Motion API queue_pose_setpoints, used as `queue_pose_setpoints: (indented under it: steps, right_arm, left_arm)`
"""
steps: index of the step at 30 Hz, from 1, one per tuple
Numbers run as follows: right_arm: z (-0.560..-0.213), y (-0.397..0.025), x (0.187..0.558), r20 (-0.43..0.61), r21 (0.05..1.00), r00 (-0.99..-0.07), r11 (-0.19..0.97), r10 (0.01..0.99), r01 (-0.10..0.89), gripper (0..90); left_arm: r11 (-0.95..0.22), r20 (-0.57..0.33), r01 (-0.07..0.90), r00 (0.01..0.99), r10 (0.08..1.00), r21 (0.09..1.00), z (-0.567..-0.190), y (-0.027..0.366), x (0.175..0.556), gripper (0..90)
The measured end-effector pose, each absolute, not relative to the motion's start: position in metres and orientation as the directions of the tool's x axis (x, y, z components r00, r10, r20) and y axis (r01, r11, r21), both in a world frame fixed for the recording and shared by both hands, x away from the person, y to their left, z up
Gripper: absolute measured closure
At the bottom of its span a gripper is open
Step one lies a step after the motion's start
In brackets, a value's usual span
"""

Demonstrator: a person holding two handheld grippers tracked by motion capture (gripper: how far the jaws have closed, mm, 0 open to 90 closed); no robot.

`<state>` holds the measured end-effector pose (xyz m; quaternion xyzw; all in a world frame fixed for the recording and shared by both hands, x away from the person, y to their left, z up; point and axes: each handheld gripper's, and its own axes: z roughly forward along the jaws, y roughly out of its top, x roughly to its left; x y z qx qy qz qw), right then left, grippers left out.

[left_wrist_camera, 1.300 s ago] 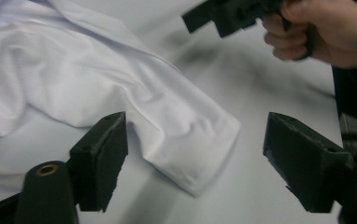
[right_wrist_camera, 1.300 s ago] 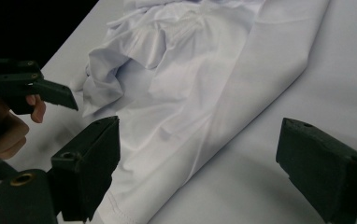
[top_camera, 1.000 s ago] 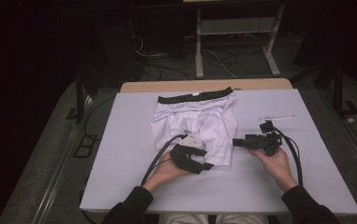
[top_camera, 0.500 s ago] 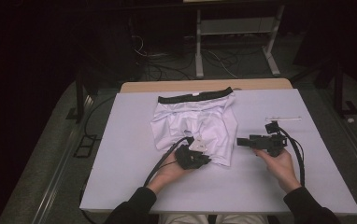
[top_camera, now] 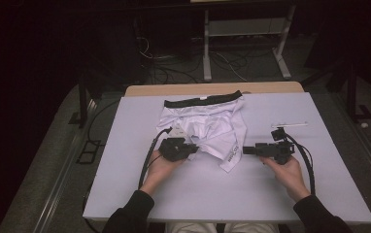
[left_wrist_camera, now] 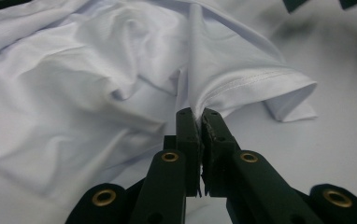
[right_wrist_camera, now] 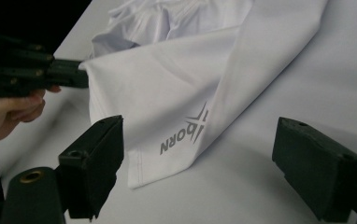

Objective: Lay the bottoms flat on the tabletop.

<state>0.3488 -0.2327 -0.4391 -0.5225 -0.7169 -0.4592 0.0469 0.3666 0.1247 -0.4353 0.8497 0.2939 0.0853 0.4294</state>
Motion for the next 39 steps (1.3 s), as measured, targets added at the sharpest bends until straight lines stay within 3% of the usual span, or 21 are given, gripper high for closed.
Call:
queue_pose_setpoints:
  steps: [4, 13, 15, 19, 27, 35, 37, 39]
  right_arm:
    - [-0.444, -0.226, 0.351, 0.541, 0.59, -0.446, 0.056, 0.713, 0.805, 23.1]
    - [-0.454, -0.205, 0.359, 0.511, 0.539, -0.39, 0.068, 0.766, 0.839, 50.1]
    - [-0.454, -0.201, 0.361, 0.499, 0.535, -0.383, 0.071, 0.777, 0.842, 59.7]
    - [-0.455, -0.197, 0.364, 0.471, 0.523, -0.383, 0.098, 0.795, 0.847, 87.4]
    - [-0.431, -0.243, 0.369, 0.52, 0.524, -0.383, 0.069, 0.764, 0.849, 88.5]
    - [-0.44, -0.266, 0.38, 0.474, 0.541, -0.387, 0.086, 0.791, 0.837, 87.5]
    - [-0.444, -0.264, 0.385, 0.44, 0.546, -0.396, 0.11, 0.806, 0.831, 85.4]
    - [-0.449, -0.263, 0.388, 0.423, 0.537, -0.389, 0.119, 0.818, 0.835, 77.4]
  left_arm:
    - [-0.449, -0.122, 0.455, 0.794, 0.595, 0.769, -0.44, 0.13, 0.372, 86.2]
    - [-0.459, -0.122, 0.453, 0.8, 0.587, 0.764, -0.441, 0.129, 0.372, 86.3]
    - [-0.46, -0.123, 0.453, 0.801, 0.586, 0.764, -0.441, 0.129, 0.372, 86.3]
    - [-0.461, -0.124, 0.45, 0.804, 0.581, 0.765, -0.44, 0.129, 0.371, 86.3]
    - [-0.501, -0.119, 0.404, 0.854, 0.507, 0.766, -0.433, 0.116, 0.357, 86.4]
    - [-0.594, -0.098, 0.349, 0.906, 0.412, 0.725, -0.44, 0.088, 0.342, 86.3]
    - [-0.606, -0.099, 0.349, 0.909, 0.406, 0.715, -0.443, 0.085, 0.342, 86.3]
    - [-0.613, -0.1, 0.352, 0.908, 0.406, 0.708, -0.445, 0.085, 0.343, 86.3]
